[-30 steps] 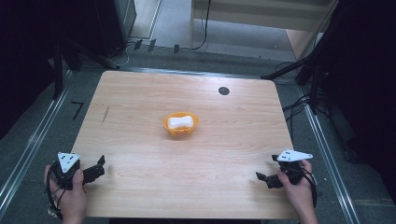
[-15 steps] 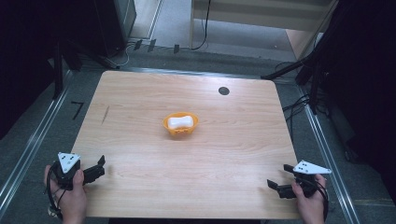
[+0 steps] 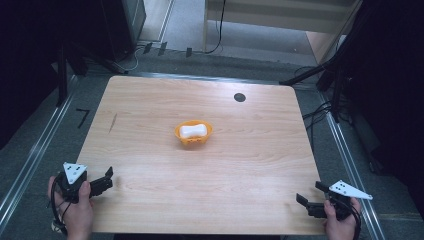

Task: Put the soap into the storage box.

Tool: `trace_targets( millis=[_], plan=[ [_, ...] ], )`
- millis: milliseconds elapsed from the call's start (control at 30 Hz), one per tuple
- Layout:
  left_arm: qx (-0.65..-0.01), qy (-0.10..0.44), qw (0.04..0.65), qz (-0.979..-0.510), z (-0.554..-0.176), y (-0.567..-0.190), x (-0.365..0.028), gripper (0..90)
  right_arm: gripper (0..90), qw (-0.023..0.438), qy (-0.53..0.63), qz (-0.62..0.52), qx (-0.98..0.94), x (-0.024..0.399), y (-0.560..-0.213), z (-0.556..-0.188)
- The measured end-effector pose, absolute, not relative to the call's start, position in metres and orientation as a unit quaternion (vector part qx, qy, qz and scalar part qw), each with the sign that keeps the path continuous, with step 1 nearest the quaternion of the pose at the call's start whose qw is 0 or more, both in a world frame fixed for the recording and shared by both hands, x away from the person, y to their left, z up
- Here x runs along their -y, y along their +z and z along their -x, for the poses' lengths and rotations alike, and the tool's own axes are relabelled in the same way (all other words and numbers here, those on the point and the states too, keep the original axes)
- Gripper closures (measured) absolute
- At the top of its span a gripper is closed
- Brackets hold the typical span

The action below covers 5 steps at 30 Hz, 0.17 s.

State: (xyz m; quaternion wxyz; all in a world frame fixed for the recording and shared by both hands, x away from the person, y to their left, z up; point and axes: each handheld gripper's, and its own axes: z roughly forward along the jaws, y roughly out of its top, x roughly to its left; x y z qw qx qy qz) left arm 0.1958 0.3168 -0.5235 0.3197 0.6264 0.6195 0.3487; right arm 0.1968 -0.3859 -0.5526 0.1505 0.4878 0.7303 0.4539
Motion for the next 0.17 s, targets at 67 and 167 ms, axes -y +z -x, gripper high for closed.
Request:
trace_targets(
  millis=[67,167],
  plan=[
    [-0.619,0.351,0.320,-0.625,-0.1958,-0.5237,-0.3165,2.2,0.0,0.157,0.449,-0.482,-0.735,0.3839,-0.5526,-0.1963],
    [-0.619,0.351,0.322,-0.625,-0.1953,-0.5236,-0.3166,2.2,0.0,0.158,0.445,-0.481,-0.739,0.3814,-0.5532,-0.1959]
  ],
)
